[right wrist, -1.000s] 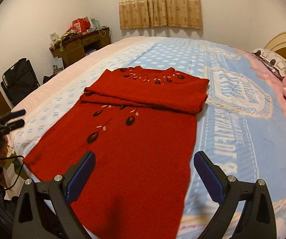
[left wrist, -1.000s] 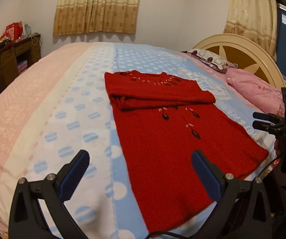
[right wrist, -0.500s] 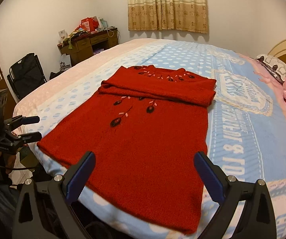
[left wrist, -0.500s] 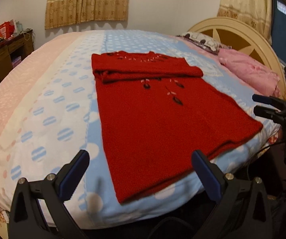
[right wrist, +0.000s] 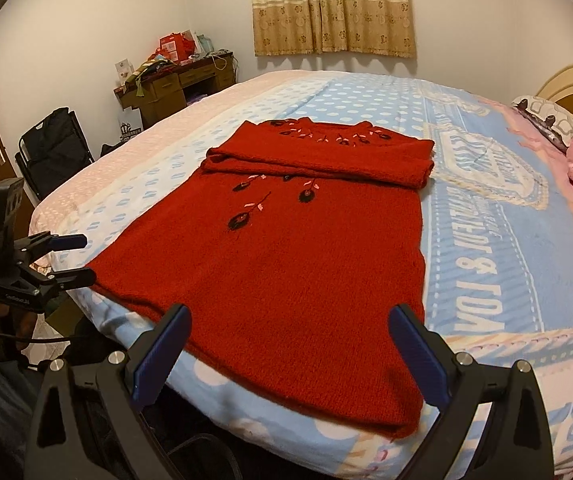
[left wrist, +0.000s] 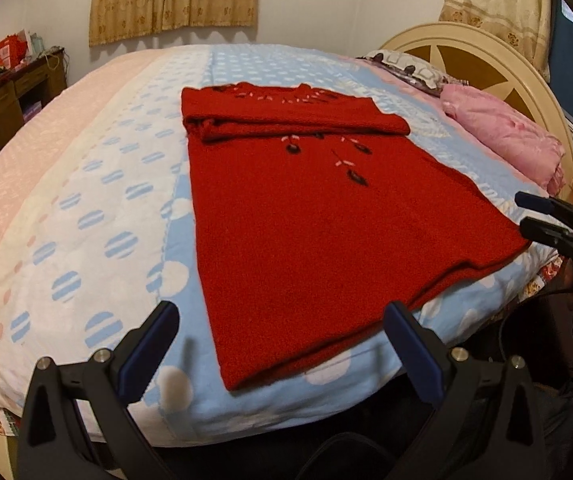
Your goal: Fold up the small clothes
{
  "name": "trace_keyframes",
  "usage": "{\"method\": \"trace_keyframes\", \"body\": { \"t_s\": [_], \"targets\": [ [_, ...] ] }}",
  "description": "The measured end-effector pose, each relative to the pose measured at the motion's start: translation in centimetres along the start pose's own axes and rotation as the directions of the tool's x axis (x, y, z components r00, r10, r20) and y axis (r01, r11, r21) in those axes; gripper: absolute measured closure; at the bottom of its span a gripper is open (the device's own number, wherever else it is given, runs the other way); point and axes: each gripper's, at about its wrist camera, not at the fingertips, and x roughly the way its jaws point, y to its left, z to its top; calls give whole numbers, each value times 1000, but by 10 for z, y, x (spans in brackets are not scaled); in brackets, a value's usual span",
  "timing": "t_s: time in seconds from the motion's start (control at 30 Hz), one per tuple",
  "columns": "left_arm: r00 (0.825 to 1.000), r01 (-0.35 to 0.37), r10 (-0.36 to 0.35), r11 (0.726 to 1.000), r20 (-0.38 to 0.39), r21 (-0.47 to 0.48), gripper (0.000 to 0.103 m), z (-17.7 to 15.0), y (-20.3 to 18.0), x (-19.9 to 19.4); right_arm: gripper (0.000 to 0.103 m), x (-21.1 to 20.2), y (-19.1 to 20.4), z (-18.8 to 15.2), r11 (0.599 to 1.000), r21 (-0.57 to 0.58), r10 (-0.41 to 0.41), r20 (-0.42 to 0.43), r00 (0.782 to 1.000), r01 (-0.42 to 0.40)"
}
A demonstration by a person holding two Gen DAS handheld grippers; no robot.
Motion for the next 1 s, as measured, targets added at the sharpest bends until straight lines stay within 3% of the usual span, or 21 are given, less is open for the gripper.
{"method": "trace_keyframes", "body": {
  "t_s": [0.5, 0.6, 0.73, 0.77, 0.8, 0.83, 0.87, 1.0],
  "targets": [
    [1000, 9, -10, 997, -11, -71, 0, -17, 20, -3, 4, -6, -19, -40, 996, 33, -77, -61, 995, 79],
    [1000, 22, -23, 998, -21, -51, 3, -19, 16, 0, 4, -3, -26, -46, 994, 50, -92, -73, 993, 96],
    [999, 41, -41, 999, -21, -10, 19, -20, 7, 0, 5, -8, -29, -46, 993, 47, -101, -54, 993, 104],
    [999, 40, -40, 999, -23, 5, 21, -20, 5, 0, 6, -8, -29, -46, 994, 44, -102, -51, 994, 104],
    [999, 37, -37, 999, -22, 18, 23, -21, 4, 0, 15, -8, -30, -46, 994, 43, -100, -55, 994, 102],
    [999, 35, -34, 999, -20, 28, 26, -21, 2, 0, 30, -7, -30, -47, 993, 43, -104, -59, 993, 106],
    [999, 30, -30, 999, -20, 37, 27, -22, 1, 1, 37, -6, -32, -48, 992, 45, -113, -63, 992, 115],
    [1000, 25, -24, 999, -16, 42, 27, -22, 1, 1, 40, -4, -38, -50, 992, 58, -109, -59, 992, 112]
  ]
}}
